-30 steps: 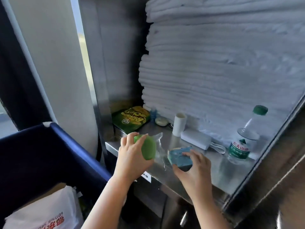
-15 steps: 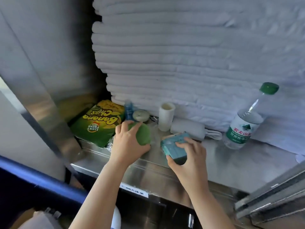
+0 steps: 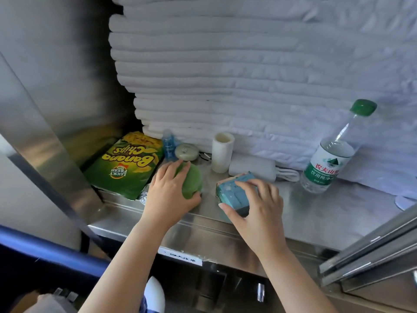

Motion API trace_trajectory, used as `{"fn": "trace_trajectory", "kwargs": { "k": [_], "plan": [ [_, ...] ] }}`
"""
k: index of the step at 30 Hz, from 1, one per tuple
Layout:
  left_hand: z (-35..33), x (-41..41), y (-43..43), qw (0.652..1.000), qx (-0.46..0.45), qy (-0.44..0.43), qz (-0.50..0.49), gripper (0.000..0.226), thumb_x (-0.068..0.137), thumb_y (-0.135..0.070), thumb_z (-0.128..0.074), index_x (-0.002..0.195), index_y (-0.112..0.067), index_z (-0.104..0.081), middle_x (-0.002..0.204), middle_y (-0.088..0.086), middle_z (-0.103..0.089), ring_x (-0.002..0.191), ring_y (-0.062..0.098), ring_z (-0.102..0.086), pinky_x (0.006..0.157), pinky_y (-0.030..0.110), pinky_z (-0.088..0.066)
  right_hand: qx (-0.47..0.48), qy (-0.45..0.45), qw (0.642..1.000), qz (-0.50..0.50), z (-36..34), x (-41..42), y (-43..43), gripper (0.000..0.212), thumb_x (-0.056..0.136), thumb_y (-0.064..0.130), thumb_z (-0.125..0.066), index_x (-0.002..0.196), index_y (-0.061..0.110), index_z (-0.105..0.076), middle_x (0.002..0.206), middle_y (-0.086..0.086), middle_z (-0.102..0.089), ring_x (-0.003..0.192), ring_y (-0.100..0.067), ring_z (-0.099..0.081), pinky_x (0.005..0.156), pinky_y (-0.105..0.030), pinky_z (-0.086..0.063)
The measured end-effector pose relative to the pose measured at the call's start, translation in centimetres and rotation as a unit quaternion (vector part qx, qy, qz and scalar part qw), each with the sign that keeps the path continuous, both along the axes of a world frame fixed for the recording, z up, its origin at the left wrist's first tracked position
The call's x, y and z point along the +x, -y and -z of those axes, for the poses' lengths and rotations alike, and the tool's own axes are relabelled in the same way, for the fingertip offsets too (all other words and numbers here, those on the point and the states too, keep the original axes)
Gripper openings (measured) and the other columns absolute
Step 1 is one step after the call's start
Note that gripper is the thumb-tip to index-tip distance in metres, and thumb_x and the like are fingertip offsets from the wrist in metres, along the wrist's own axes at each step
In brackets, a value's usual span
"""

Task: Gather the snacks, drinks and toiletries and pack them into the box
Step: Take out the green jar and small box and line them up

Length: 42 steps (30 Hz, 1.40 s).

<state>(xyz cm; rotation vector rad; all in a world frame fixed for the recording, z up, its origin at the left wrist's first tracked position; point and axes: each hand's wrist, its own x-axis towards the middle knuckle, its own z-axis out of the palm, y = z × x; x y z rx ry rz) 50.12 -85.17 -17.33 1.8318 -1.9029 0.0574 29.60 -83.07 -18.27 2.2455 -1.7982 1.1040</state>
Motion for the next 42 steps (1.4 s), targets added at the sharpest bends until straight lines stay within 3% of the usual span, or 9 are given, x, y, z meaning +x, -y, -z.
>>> {"fn": "trace_trajectory", "kwargs": {
  "k": [3, 10, 16, 20, 24, 31, 35, 38, 42],
  "plan": [
    [0.0, 0.1, 0.0, 1.0, -0.004, 0.014, 0.007, 0.077, 0.074, -0.046, -0.066, 0.141, -0.016, -0.041, 0.146, 0.003, -0.039, 0.134, 0.024, -0.03, 0.113, 0.038, -0.022, 0.013, -0.027, 0.999, 0.015, 0.2, 0.6, 0.1, 0.042, 0.075, 0.047, -0.07, 0.105, 0.018, -0.065, 0.105, 0.0, -0.058, 0.096, -0.025, -0.052, 0.079, -0.037, -0.041],
    [0.5, -0.4, 0.1, 0.999, 0.004, 0.037, 0.002, 0.076, 0.08, -0.049, -0.054, 0.146, -0.018, -0.031, 0.154, 0.002, -0.025, 0.142, 0.02, -0.016, 0.115, 0.035, -0.008, -0.001, -0.037, 0.999, -0.024, 0.4, -0.3, -0.7, 0.027, 0.078, 0.021, -0.067, 0.104, 0.012, -0.066, 0.106, -0.001, -0.06, 0.098, -0.022, -0.054, 0.084, -0.034, -0.047],
    [0.5, -0.3, 0.2, 1.0, 0.004, 0.028, 0.008, 0.078, 0.082, -0.05, -0.052, 0.147, -0.018, -0.026, 0.155, 0.003, -0.021, 0.143, 0.018, -0.012, 0.115, 0.032, -0.008, 0.089, 0.011, 0.991, -0.102, -0.3, -2.7, -1.1, 0.026, 0.089, 0.004, -0.052, 0.109, 0.014, -0.065, 0.121, 0.008, -0.056, 0.115, -0.009, -0.05, 0.096, -0.007, -0.029],
    [0.5, -0.4, 0.1, 1.0, 0.004, 0.023, 0.005, 0.077, 0.081, -0.051, -0.052, 0.147, -0.019, -0.027, 0.155, 0.002, -0.021, 0.143, 0.018, -0.012, 0.115, 0.031, -0.007, 0.071, -0.015, 0.993, -0.093, -1.1, -2.4, -0.6, 0.019, 0.087, 0.018, -0.059, 0.105, 0.016, -0.064, 0.12, 0.005, -0.056, 0.11, -0.015, -0.052, 0.093, -0.02, -0.036],
    [0.4, -0.4, 0.1, 1.0, 0.003, 0.019, 0.007, 0.077, 0.08, -0.048, -0.056, 0.146, -0.018, -0.03, 0.155, 0.003, -0.023, 0.143, 0.019, -0.015, 0.115, 0.031, -0.008, 0.042, -0.081, 0.994, -0.066, -0.9, -0.2, -0.6, 0.038, 0.082, 0.027, -0.067, 0.119, 0.017, -0.062, 0.107, -0.002, -0.058, 0.096, -0.025, -0.053, 0.084, -0.036, -0.046],
    [0.4, -0.3, 0.0, 1.0, 0.004, 0.003, 0.011, 0.077, 0.078, -0.046, -0.059, 0.145, -0.018, -0.033, 0.154, 0.002, -0.025, 0.143, 0.018, -0.016, 0.115, 0.032, -0.011, 0.021, -0.067, 0.996, -0.052, -0.1, 0.4, -1.3, 0.026, 0.082, 0.032, -0.065, 0.104, 0.018, -0.066, 0.102, 0.003, -0.056, 0.092, -0.019, -0.051, 0.078, -0.031, -0.046],
    [0.5, -0.3, 0.0, 1.0, -0.001, -0.004, 0.012, 0.076, 0.077, -0.044, -0.061, 0.144, -0.017, -0.035, 0.153, 0.002, -0.027, 0.142, 0.019, -0.018, 0.114, 0.032, -0.012, 0.002, -0.018, 0.998, -0.065, 0.2, -0.1, -1.5, 0.019, 0.074, 0.013, -0.067, 0.092, 0.016, -0.067, 0.098, 0.005, -0.059, 0.093, -0.016, -0.052, 0.092, -0.035, -0.044],
    [0.5, -0.2, 0.0, 1.0, -0.006, -0.011, 0.016, 0.076, 0.077, -0.044, -0.061, 0.143, -0.017, -0.036, 0.153, 0.002, -0.028, 0.142, 0.019, -0.019, 0.115, 0.033, -0.014, 0.011, 0.01, 0.996, -0.086, 0.5, -1.0, -1.6, 0.025, 0.071, -0.002, -0.065, 0.09, 0.014, -0.066, 0.103, 0.005, -0.064, 0.107, -0.014, -0.057, 0.109, -0.032, -0.03],
    [0.5, 0.0, 0.0, 0.999, -0.009, -0.017, 0.028, 0.076, 0.077, -0.044, -0.062, 0.143, -0.017, -0.036, 0.153, 0.001, -0.029, 0.142, 0.019, -0.019, 0.115, 0.034, -0.017, -0.002, 0.025, 0.994, -0.106, 0.7, -2.4, -1.6, 0.028, 0.073, -0.009, -0.059, 0.089, 0.014, -0.062, 0.112, 0.008, -0.065, 0.12, -0.016, -0.049, 0.097, -0.025, -0.041]
  ]
}}
